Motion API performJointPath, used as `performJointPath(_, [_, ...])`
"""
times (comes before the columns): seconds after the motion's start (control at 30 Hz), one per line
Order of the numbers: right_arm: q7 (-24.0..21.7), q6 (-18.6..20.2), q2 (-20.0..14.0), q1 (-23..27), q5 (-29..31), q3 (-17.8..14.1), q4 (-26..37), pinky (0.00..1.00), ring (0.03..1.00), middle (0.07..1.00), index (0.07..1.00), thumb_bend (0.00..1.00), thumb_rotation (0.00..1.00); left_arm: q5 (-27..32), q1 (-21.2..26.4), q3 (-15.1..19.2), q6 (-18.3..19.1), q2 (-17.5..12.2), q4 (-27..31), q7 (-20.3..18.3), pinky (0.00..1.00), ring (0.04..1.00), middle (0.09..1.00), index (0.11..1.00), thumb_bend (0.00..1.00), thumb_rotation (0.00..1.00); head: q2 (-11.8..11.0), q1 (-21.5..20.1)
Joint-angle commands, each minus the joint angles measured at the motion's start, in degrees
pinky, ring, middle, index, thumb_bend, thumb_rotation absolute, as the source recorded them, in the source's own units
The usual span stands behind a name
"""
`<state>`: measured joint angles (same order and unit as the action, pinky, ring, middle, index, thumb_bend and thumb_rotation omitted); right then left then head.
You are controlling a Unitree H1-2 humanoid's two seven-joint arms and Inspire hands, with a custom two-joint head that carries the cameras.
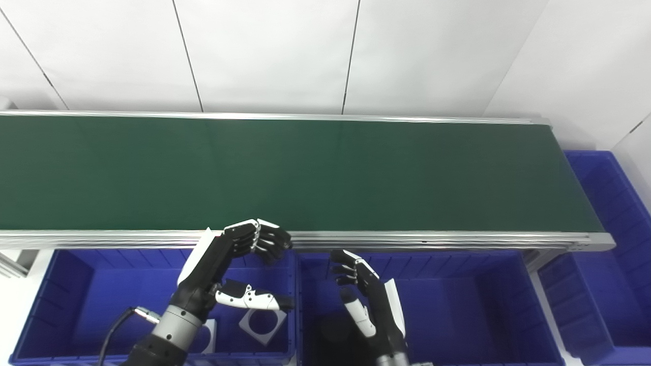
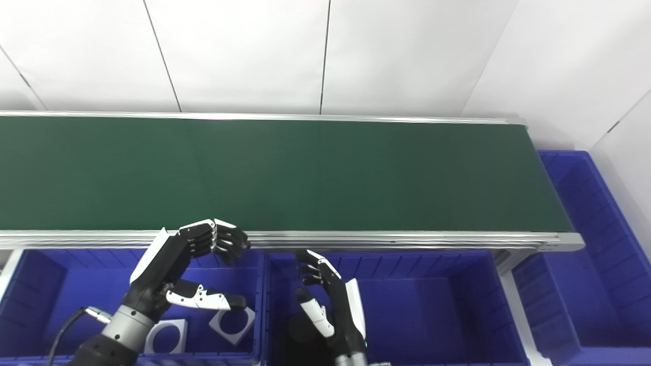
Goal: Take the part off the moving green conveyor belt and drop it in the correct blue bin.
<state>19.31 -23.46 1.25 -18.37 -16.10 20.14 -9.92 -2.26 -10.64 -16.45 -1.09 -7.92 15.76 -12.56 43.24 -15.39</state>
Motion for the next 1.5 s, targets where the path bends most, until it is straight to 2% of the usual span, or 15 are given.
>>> performJointPath(0.0, [1.6, -3.44, -0.2, -0.46, 0.87, 1.31, 2.6, 0.62, 0.702, 0.76, 0.751, 0.87, 1.0, 3.28, -0.68, 0.86, -1.82, 1.3, 0.73, 0.08, 0.52, 0.592, 0.644, 0.634, 0.75, 0.34, 0.21, 1.51])
performJointPath(0.13, [2.65, -3.45, -1.83, -0.73, 1.14, 2.26, 3.37, 0.63, 0.701, 0.762, 0.757, 0.88, 1.0, 3.24, -1.74, 0.93, -5.48, 2.23, -1.47, -0.05, 0.58, 0.647, 0.676, 0.654, 0.74, 0.4, -0.04, 3.64])
performJointPath(0.27, [4.19, -3.45, -2.85, -0.47, 0.95, 3.59, 3.54, 0.65, 0.712, 0.774, 0.77, 0.86, 0.99, 2.06, -2.51, 0.54, -9.42, 2.13, -3.98, -0.21, 0.61, 0.686, 0.705, 0.676, 0.75, 0.47, -0.58, 3.02])
performJointPath(0.4, [6.14, -3.45, -3.42, 0.05, 0.5, 4.97, 3.17, 0.69, 0.745, 0.793, 0.785, 0.87, 0.98, 0.94, -3.09, -0.01, -12.17, 1.5, -6.35, -0.71, 0.7, 0.766, 0.78, 0.729, 0.76, 0.55, -0.69, 2.3])
performJointPath(0.57, [7.58, -3.46, -4.22, 0.8, 0.6, 6.62, 2.41, 0.78, 0.824, 0.856, 0.833, 0.88, 0.97, 2.37, -3.82, -0.13, -13.79, 2.08, -9.29, -1.04, 0.87, 0.911, 0.916, 0.853, 0.8, 0.62, -0.83, 2.28])
performJointPath(0.63, [6.82, -3.46, -4.6, 0.93, 0.86, 7.06, 2.42, 0.84, 0.88, 0.901, 0.875, 0.89, 0.98, 3.21, -4.36, -0.3, -13.81, 2.46, -10.1, -1.17, 0.95, 0.959, 0.947, 0.886, 0.84, 0.67, -0.84, 2.61])
performJointPath(0.7, [5.05, -3.46, -5.05, 1.14, 1.49, 7.56, 2.59, 0.88, 0.911, 0.927, 0.902, 0.91, 0.99, 3.11, -4.75, -0.49, -14.53, 2.49, -10.68, -1.2, 0.97, 0.972, 0.954, 0.892, 0.84, 0.69, -0.75, 3.06])
performJointPath(0.77, [3.2, -3.45, -5.42, 1.55, 1.71, 8.13, 2.54, 0.91, 0.94, 0.959, 0.936, 0.93, 1.0, 1.0, -4.87, -0.62, -16.85, 2.04, -11.5, -0.83, 0.98, 0.974, 0.957, 0.894, 0.82, 0.74, -0.68, 3.21])
performJointPath(0.9, [0.59, -3.44, -5.3, 2.54, 1.8, 8.82, 1.73, 0.97, 0.993, 0.998, 0.979, 0.94, 1.0, -3.98, -4.91, -0.74, -21.22, 0.46, -12.93, -0.12, 0.95, 0.977, 0.975, 0.934, 0.81, 0.94, -0.69, 2.96])
performJointPath(1.0, [-0.66, -3.42, -4.75, 3.08, 1.87, 8.74, 1.19, 0.99, 0.999, 1.0, 0.984, 0.95, 1.0, -5.44, -5.0, -0.53, -23.11, -0.19, -13.92, 0.11, 0.98, 0.99, 0.99, 0.958, 0.81, 0.99, -0.71, 2.54])
performJointPath(1.23, [-0.86, -3.46, -2.93, 3.99, -0.13, 8.49, -0.06, 1.0, 1.0, 1.0, 0.99, 0.93, 1.0, -5.12, -4.32, 0.05, -25.73, -0.24, -17.17, 0.69, 1.0, 1.0, 1.0, 0.991, 0.78, 1.0, -0.92, 1.85])
performJointPath(1.37, [-0.44, -3.44, -2.51, 4.03, -0.67, 8.06, -0.4, 1.0, 1.0, 1.0, 0.986, 0.93, 1.0, -4.35, -4.37, -0.01, -25.74, 0.42, -18.19, 1.43, 1.0, 1.0, 1.0, 0.991, 0.73, 0.99, -0.71, 3.09])
performJointPath(1.47, [-0.76, -3.45, -2.6, 3.84, -0.12, 7.59, -0.41, 1.0, 1.0, 1.0, 0.985, 0.94, 1.0, -4.11, -4.85, 0.41, -25.64, 1.86, -19.02, 2.45, 1.0, 1.0, 1.0, 0.993, 0.74, 0.99, -0.7, 5.02])
